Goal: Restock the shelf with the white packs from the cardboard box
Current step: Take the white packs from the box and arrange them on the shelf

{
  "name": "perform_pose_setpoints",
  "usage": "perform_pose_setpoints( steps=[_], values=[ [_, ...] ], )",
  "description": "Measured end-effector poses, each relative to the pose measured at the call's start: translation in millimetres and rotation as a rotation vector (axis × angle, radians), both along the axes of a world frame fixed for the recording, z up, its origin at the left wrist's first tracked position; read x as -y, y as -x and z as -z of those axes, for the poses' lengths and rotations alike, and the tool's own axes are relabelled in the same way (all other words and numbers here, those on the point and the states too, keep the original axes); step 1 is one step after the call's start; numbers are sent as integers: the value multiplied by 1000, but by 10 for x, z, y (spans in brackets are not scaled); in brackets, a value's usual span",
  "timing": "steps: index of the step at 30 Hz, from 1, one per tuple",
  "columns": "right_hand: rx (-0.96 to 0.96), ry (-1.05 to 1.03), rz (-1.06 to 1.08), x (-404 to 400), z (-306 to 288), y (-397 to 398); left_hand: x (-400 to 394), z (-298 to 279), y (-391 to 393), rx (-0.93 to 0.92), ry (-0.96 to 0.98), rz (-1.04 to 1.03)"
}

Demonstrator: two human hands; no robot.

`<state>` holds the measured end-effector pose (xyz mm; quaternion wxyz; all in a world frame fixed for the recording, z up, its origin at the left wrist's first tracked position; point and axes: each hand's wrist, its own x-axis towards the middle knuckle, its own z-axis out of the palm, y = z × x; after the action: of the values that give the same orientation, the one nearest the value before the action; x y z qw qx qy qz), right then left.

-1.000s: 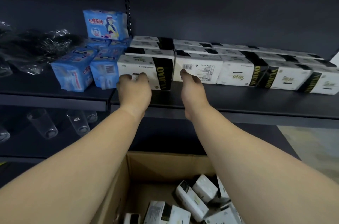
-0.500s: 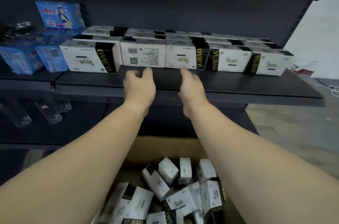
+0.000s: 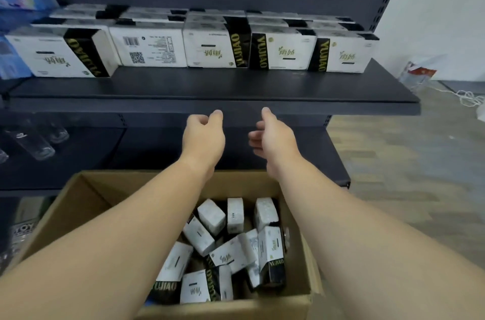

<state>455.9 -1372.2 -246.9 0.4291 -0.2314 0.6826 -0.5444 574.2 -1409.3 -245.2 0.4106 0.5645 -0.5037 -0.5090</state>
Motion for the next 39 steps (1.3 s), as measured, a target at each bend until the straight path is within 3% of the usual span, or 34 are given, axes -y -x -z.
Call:
perform_pose_setpoints(
  steps=[18, 28, 39],
  values=[
    [186, -417, -43, 83, 1988, -218, 254, 1904, -102, 257, -513, 93],
    [284, -653, -105, 248, 2983, -544, 677, 2822, -371, 390, -618, 187],
    [406, -668, -76, 494, 3310, -745, 826, 3252, -409, 423, -647, 311]
  ],
)
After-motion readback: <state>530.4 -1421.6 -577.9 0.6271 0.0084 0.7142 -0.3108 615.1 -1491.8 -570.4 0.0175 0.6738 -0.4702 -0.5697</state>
